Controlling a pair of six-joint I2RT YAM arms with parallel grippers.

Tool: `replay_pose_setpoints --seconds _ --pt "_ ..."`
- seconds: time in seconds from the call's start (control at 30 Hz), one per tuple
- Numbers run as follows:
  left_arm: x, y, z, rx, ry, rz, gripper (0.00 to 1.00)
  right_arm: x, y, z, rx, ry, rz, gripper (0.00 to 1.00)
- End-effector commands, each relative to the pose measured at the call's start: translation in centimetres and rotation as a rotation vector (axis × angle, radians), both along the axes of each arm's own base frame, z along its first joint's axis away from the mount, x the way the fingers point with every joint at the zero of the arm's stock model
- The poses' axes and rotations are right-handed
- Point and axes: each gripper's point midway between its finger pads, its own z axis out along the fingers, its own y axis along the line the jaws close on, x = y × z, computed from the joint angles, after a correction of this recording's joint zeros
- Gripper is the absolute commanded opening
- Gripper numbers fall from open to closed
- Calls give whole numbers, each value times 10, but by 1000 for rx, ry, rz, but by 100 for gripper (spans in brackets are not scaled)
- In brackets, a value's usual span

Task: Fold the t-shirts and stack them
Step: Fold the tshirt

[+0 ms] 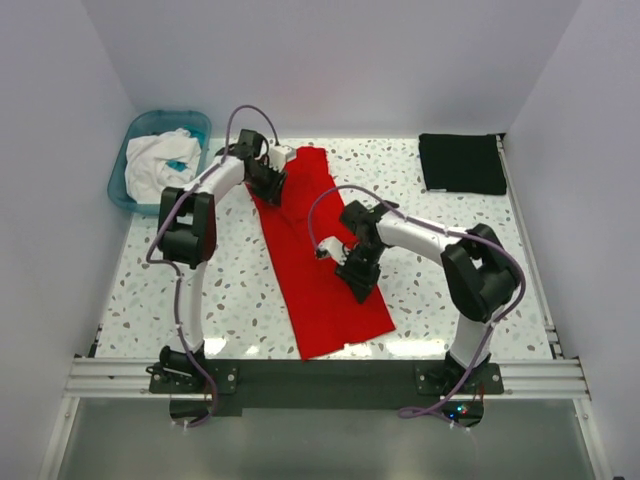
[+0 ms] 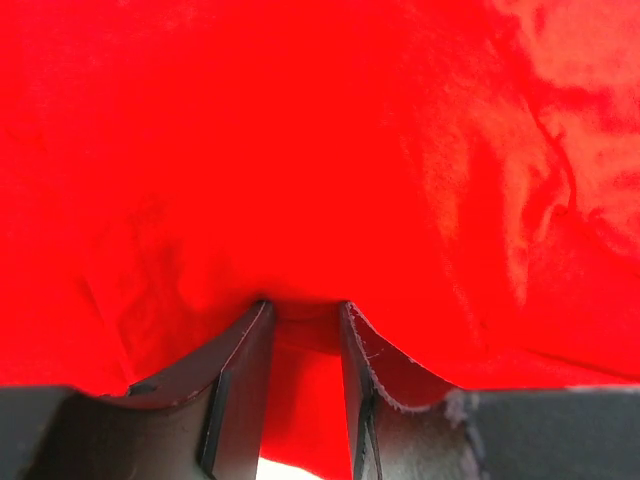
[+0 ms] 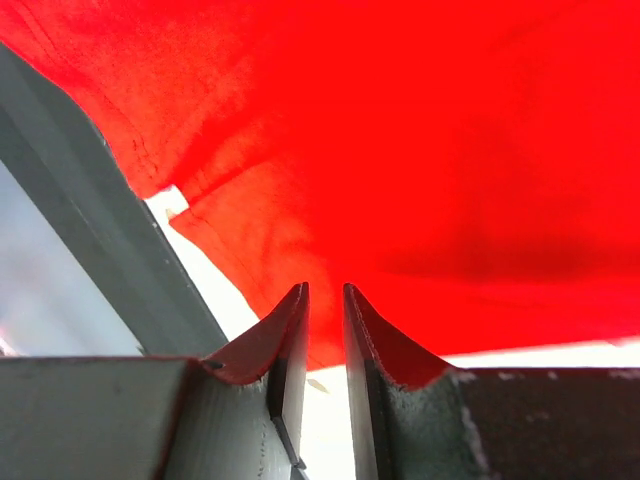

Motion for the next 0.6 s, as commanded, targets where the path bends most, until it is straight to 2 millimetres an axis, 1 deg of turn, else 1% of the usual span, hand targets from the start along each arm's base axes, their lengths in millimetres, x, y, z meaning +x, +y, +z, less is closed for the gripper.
replay_pose_setpoints --seconds 0.0,0.03,0.07,0.1,0.13,0.17,0.2,0.23,0.3,0.33,0.37,0.4,0.43,0.47,0.5,0.53,0.57 --pt "11 -2 -26 35 35 -8 38 26 -7 35 70 -52 -86 25" --pt "24 -6 -19 31 3 -17 38 32 -10 36 70 -82 -95 25" --pt "27 -8 -32 27 19 -23 37 36 -14 34 57 -101 -101 25" --pt "33 -11 -34 24 12 -25 37 40 -18 33 49 -117 -112 25" --pt "51 -16 -21 11 -38 -30 37 45 -19 31 41 -143 -119 24" --pt "54 -21 -34 2 -27 -40 37 48 -20 31 37 -151 -133 24" --pt "70 -29 -20 -18 -83 -63 37 53 -18 31 42 -171 -139 24" --pt "75 -35 -26 -28 -93 -78 38 56 -18 29 34 -178 -145 24" --pt "88 -44 -17 -49 -156 -96 40 63 -14 28 43 -198 -160 24" --pt "103 -49 -1 -74 -240 -98 41 67 -11 31 50 -208 -167 24" --pt "108 -52 7 -93 -275 -100 43 70 -9 30 52 -205 -181 24" --pt "111 -53 10 -101 -298 -98 45 77 -4 33 72 -224 -189 24" --pt "124 -57 32 -124 -375 -94 45 80 -1 35 83 -233 -196 24" --pt "126 -60 44 -152 -402 -102 48 83 2 37 94 -236 -209 24" --pt "132 -63 61 -173 -447 -99 49 88 5 41 110 -252 -213 24" --pt "134 -63 90 -193 -493 -98 51 90 7 46 122 -266 -214 24" --pt "133 -63 108 -222 -518 -111 55 91 8 55 142 -287 -215 25"
